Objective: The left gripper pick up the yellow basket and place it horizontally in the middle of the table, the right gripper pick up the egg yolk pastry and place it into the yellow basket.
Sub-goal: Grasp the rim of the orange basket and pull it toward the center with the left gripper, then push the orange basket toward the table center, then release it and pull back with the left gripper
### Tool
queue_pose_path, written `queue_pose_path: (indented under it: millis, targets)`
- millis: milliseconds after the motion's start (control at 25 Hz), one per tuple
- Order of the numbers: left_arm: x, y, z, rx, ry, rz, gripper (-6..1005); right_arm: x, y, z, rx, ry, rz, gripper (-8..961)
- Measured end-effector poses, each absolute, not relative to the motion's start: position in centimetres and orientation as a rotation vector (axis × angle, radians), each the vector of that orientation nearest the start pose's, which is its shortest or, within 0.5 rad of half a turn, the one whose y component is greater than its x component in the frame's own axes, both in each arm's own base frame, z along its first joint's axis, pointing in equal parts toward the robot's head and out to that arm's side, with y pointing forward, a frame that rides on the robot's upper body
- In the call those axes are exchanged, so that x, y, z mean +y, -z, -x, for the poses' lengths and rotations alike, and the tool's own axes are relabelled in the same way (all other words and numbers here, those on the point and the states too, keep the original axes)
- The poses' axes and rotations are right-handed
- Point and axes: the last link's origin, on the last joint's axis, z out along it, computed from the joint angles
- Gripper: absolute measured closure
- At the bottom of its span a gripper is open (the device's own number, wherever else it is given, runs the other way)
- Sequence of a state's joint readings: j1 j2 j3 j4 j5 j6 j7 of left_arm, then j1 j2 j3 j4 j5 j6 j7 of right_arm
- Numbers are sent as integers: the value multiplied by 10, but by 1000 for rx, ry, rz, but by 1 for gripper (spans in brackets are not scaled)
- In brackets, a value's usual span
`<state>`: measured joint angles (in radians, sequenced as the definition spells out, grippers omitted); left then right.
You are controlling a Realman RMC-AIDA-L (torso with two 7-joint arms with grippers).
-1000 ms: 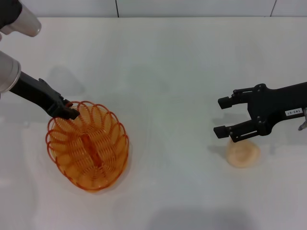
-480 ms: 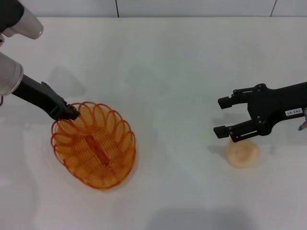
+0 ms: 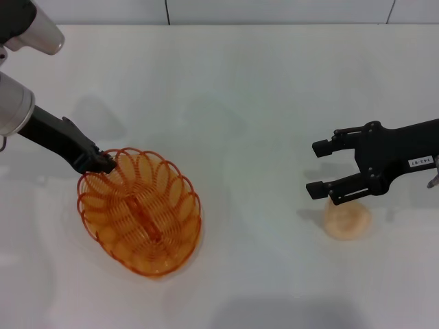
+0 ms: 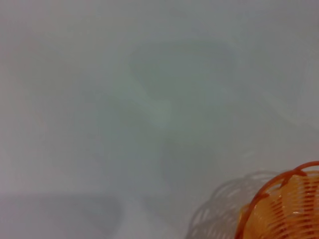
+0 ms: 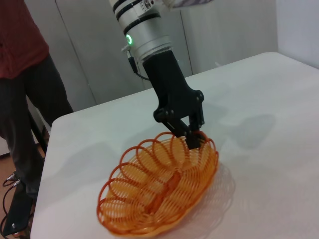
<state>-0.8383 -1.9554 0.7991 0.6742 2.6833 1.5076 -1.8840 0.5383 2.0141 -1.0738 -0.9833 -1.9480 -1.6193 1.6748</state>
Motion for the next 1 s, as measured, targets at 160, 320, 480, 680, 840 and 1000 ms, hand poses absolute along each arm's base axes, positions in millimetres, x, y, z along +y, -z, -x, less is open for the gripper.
queue_pose_path:
  millis: [160, 320, 480, 680, 840, 1000]
  targets:
    - [392, -38, 248, -861, -348, 2820, 899, 340, -18, -206, 431, -400, 2999, 180]
    - [391, -43, 239, -929, -275, 2802, 911, 340, -19, -206, 432, -402, 2993, 182]
    - [389, -43, 238, -1015, -234, 2764, 919, 341, -20, -207, 429, -402, 2991, 183]
    - [386, -42, 240, -1090, -175, 2737, 924, 342, -20, -206, 422, -402, 2991, 185]
    - [384, -45, 241, -1155, -130, 2701, 927, 342, -20, -205, 422, -402, 2991, 187]
    - [383, -49, 241, -1243, -93, 2661, 928, 342, -20, -205, 425, -402, 2994, 188]
